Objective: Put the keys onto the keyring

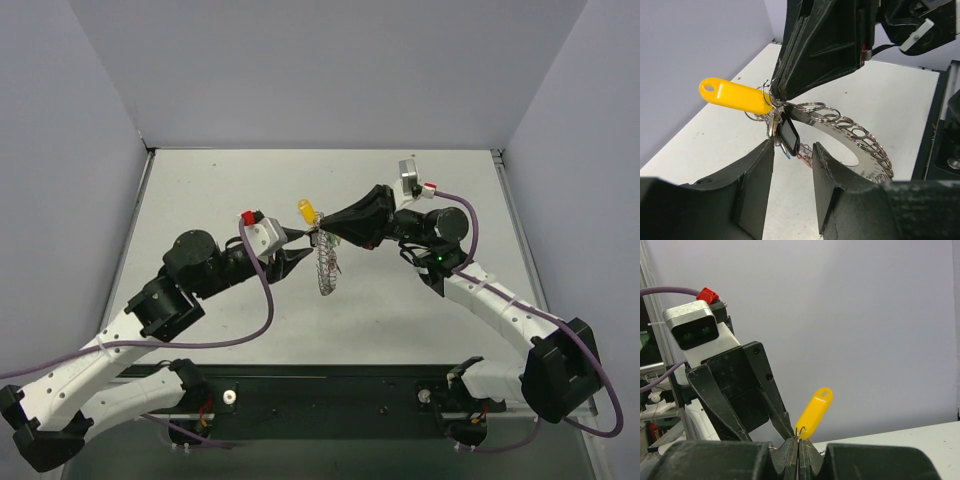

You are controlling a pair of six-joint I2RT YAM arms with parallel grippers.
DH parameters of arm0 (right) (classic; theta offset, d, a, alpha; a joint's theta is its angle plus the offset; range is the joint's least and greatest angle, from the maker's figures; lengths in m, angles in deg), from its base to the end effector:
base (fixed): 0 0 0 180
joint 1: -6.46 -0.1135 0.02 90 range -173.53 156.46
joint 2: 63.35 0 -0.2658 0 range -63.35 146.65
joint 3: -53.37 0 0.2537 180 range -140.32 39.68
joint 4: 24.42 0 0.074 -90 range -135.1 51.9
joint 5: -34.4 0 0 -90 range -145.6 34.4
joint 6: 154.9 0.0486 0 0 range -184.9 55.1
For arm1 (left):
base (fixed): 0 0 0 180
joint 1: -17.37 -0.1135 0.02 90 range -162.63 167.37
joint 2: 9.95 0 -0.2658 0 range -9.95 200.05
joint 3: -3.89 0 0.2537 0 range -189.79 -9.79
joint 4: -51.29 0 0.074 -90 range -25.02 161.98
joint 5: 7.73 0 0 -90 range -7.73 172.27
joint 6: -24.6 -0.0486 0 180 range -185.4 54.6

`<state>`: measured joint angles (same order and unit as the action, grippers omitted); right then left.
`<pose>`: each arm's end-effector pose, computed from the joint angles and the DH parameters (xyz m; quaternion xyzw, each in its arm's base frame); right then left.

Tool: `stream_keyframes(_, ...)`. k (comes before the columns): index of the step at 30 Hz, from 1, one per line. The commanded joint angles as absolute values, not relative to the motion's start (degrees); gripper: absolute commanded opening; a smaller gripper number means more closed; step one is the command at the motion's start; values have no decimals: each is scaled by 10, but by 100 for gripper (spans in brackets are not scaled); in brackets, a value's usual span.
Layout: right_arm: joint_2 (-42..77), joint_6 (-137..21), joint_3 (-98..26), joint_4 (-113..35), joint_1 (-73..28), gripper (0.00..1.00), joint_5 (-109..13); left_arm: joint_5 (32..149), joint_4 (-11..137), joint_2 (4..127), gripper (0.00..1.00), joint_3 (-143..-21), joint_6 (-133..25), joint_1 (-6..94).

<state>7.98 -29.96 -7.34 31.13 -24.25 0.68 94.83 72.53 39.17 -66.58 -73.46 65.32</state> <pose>0.1992 0.1654 0.3899 -0.4228 0.3538 0.5934 0.5864 0.1286 -0.1584 0.4071 0.3981 0.5836 -0.3126 0.6350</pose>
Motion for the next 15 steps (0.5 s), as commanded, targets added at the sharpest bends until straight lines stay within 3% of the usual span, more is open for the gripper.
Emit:
stream_keyframes(1, 51, -326, -91, 465, -239, 0, -8, 828, 675, 395, 43, -667, -771, 690)
stream_keyframes(15, 53, -326, -88, 465, -240, 0, 0, 765, 631, 405, 41, -671, -783, 722)
